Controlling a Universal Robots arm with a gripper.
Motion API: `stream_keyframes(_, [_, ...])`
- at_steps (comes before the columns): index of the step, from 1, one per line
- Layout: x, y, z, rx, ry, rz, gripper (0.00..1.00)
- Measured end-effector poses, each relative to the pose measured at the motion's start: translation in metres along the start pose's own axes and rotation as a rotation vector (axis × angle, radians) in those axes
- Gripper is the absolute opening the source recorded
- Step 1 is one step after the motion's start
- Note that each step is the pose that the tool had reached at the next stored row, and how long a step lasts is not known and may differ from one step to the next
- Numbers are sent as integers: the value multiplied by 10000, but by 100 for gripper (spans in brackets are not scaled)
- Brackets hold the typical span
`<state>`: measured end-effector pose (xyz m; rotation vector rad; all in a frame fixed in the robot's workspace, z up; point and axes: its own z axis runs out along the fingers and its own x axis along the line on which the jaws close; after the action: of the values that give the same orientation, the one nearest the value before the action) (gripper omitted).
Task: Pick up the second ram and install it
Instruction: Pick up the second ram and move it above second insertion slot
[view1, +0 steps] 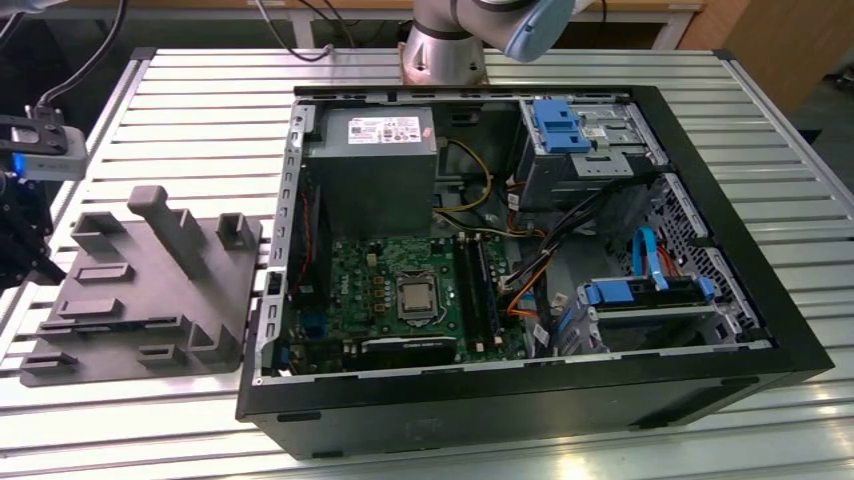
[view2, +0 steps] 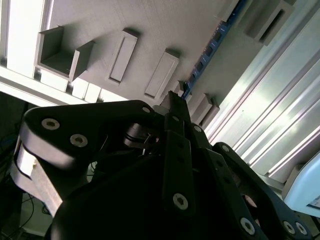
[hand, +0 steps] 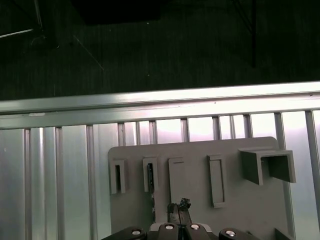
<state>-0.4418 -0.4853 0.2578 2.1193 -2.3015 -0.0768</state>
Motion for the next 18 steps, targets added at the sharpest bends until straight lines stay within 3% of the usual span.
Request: stream_keyframes(18, [52,-7,76,-3,4,-70,11])
